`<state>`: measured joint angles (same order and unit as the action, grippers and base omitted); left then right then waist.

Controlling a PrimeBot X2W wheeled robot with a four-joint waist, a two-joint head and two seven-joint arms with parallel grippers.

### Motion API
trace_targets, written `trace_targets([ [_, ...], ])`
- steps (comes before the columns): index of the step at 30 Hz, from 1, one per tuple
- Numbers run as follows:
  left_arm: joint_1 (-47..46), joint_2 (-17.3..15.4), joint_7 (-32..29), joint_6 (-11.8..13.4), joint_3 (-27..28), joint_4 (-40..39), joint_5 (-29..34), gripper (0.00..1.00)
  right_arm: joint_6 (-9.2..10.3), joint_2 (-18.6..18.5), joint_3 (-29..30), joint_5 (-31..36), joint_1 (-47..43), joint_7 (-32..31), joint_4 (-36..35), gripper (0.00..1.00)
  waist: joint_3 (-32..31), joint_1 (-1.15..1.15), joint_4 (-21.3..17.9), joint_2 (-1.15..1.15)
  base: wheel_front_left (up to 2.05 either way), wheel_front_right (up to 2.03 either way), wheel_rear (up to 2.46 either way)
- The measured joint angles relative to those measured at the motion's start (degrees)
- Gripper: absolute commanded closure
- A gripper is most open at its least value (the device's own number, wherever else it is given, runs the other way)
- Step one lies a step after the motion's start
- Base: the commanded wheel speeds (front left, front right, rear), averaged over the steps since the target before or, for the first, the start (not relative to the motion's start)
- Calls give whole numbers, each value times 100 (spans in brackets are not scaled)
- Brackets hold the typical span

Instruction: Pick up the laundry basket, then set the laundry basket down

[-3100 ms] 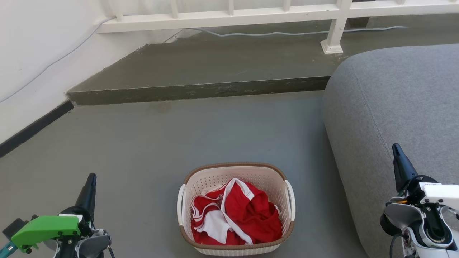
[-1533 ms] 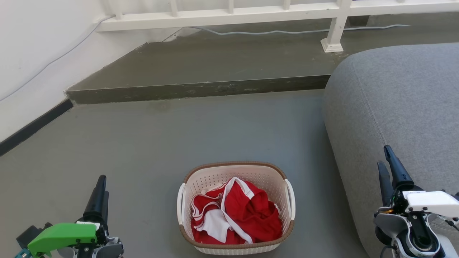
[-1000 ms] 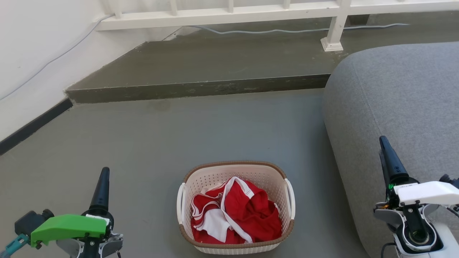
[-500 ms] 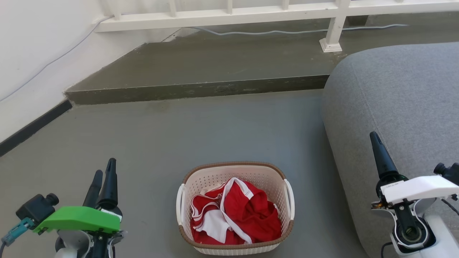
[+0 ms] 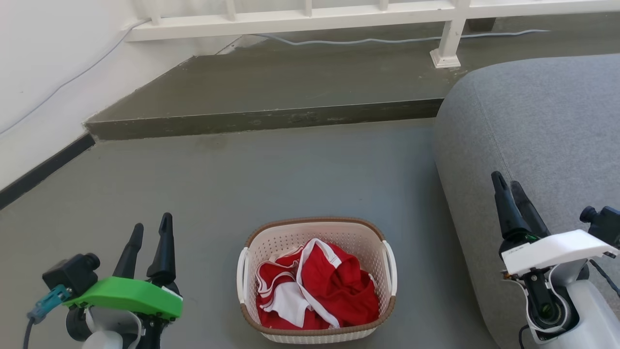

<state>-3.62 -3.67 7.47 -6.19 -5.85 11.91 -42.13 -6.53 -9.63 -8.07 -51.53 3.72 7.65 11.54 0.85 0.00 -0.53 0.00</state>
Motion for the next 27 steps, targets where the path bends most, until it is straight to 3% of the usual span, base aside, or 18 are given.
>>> trace_targets([
  [27,-34,73,555,124,-199,-293,2324,0,0,-66,-331,2136,179,528,-4,0,69,0,-11,0,0,0,0],
])
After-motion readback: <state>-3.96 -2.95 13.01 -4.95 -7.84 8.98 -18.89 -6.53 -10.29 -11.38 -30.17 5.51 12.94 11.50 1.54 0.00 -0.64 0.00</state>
